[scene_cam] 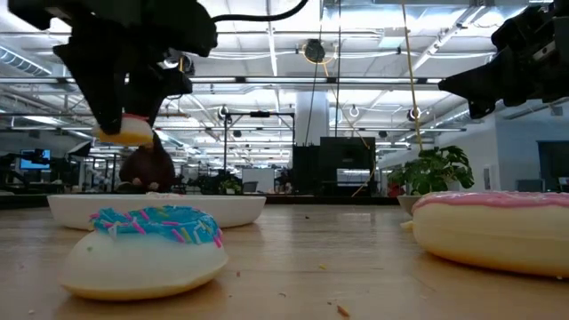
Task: Pick & Place donuts
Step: Put the small orange donut on the white plate
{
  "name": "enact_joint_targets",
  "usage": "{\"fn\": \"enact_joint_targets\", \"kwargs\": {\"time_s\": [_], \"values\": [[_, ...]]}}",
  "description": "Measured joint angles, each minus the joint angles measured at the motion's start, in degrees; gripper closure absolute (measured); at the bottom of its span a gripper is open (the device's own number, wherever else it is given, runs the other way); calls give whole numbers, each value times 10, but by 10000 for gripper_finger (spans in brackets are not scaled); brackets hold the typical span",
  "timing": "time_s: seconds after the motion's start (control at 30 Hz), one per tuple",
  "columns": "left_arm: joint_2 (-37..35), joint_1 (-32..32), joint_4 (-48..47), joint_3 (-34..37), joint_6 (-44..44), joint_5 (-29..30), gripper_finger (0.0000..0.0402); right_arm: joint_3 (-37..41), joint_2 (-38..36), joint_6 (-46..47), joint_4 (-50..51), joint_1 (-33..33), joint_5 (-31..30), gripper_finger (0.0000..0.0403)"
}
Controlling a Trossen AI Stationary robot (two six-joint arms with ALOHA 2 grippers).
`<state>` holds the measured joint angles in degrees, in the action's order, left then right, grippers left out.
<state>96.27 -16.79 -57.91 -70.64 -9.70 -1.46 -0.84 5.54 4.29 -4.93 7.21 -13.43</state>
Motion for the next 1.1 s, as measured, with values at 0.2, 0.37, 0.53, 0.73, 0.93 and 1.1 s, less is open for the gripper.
{"fn": "enact_joint_targets", "kwargs": {"time_s": [0.2,0.37,0.53,0.73,0.93,1.1], "values": [[0,-7,13,6,-11,0,204,0,0,0,-1,0,0,403],[0,-14,41,24,-20,27,204,0,0,0,0,0,0,403],[1,-13,74,52,-25,29,204,0,0,0,0,0,0,403],[1,-13,81,69,-25,21,204,0,0,0,0,0,0,403],[1,-13,82,70,-29,21,204,0,0,0,0,0,0,403],[1,-13,87,70,-39,20,204,0,0,0,0,0,0,403]]}}
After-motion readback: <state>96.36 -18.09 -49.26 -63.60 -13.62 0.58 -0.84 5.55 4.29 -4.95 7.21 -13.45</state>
